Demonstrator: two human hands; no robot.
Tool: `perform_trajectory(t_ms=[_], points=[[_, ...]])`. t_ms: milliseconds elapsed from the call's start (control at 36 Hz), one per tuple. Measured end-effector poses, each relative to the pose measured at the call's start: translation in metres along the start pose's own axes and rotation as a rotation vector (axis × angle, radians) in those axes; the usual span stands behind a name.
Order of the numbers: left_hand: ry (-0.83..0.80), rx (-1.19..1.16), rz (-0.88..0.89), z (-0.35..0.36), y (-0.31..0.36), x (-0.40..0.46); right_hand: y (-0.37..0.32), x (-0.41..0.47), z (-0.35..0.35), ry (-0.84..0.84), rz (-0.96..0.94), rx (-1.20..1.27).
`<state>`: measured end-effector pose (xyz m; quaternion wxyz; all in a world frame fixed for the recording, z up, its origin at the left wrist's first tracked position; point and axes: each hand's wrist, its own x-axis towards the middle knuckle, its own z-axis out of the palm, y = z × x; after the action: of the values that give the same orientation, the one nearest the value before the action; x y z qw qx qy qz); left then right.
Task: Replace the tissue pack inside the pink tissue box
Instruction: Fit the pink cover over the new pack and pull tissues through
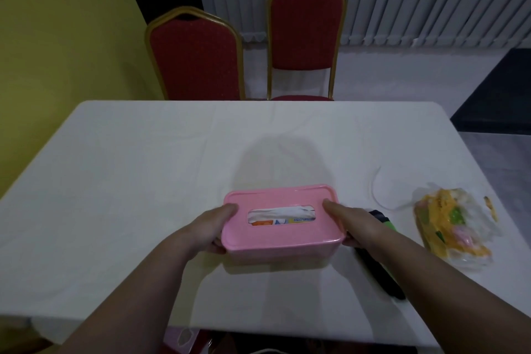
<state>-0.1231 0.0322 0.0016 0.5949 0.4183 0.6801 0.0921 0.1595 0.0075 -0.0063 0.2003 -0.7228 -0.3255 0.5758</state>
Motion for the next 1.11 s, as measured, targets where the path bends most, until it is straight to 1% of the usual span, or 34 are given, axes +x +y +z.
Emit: perform_trajectory(t_ms=[139, 250, 500, 528, 583, 694, 750, 833, 861, 889, 944, 972, 1028, 1111], points=[[0.023, 0.021, -0.014, 0.000, 0.003, 0.004, 0.000, 0.002, 0.000, 0.009, 0.004, -0.011], [0.041, 0.041, 0.003, 0.002, 0.005, 0.005, 0.000, 0.002, 0.001, 0.010, -0.015, -0.070], [0.139, 0.098, 0.046, 0.004, 0.008, 0.008, -0.002, 0.002, 0.001, -0.004, -0.040, -0.189], [0.152, 0.104, 0.047, 0.005, 0.008, 0.008, -0.002, 0.001, 0.000, -0.032, -0.034, -0.187], [0.172, 0.105, 0.060, 0.007, 0.009, 0.006, 0.000, -0.002, -0.002, -0.139, -0.044, -0.145], [0.170, 0.055, 0.071, 0.007, 0.006, 0.007, 0.007, 0.000, -0.009, -0.380, -0.169, -0.146], [0.118, 0.009, 0.076, 0.003, 0.001, 0.007, 0.008, 0.003, -0.011, -0.476, -0.223, -0.126], [-0.044, -0.018, 0.131, -0.006, -0.008, 0.007, 0.011, 0.009, -0.014, -0.573, -0.308, -0.148], [-0.103, -0.023, 0.147, -0.008, -0.011, 0.006, 0.014, 0.011, -0.014, -0.560, -0.324, -0.187], [-0.160, -0.017, 0.165, -0.011, -0.014, 0.004, 0.019, 0.014, -0.015, -0.510, -0.331, -0.261], [-0.250, 0.092, 0.234, -0.017, -0.023, 0.002, 0.027, 0.019, -0.015, -0.374, -0.354, -0.404], [-0.264, 0.166, 0.275, -0.018, -0.028, 0.003, 0.030, 0.021, -0.014, -0.329, -0.376, -0.426], [-0.219, 0.240, 0.343, -0.015, -0.036, 0.005, 0.035, 0.021, -0.010, -0.284, -0.425, -0.419], [-0.127, 0.258, 0.488, -0.007, -0.042, 0.013, 0.040, 0.024, -0.004, -0.239, -0.520, -0.394]])
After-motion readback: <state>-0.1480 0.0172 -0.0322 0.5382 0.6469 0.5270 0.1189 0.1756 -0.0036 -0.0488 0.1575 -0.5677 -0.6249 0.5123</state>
